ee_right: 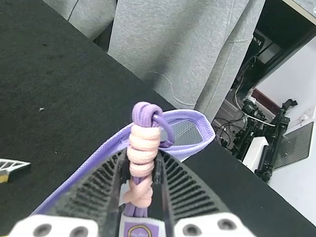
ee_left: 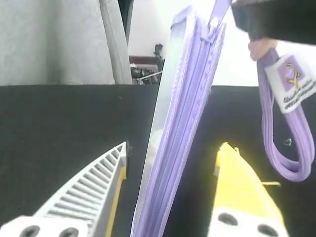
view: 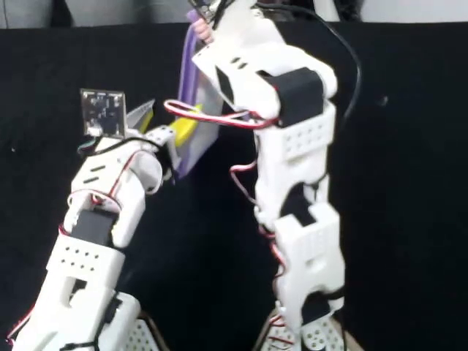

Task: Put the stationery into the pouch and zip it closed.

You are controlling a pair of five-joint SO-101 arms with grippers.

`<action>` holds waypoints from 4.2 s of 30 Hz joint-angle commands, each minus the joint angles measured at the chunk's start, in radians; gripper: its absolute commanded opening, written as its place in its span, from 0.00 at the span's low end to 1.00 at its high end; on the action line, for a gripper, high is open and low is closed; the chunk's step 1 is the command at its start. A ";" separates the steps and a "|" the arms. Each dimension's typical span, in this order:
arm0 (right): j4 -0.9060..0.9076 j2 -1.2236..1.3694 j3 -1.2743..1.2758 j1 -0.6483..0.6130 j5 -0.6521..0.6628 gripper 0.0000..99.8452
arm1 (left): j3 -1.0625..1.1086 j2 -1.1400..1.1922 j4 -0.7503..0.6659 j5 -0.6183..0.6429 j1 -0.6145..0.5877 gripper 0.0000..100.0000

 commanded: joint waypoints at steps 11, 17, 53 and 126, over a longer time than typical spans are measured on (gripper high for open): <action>0.002 -0.019 -0.050 -0.011 0.009 0.01 | -0.272 0.253 -0.029 0.011 0.024 0.30; -0.011 -0.019 -0.050 0.026 0.009 0.01 | -0.352 0.361 -0.029 0.009 0.039 0.30; -0.066 -0.013 -0.042 0.138 0.057 0.01 | 0.254 -0.235 -0.135 -0.201 0.018 0.03; -0.453 0.363 0.081 0.319 0.112 0.01 | 0.470 -0.726 -0.126 -0.068 -0.108 0.03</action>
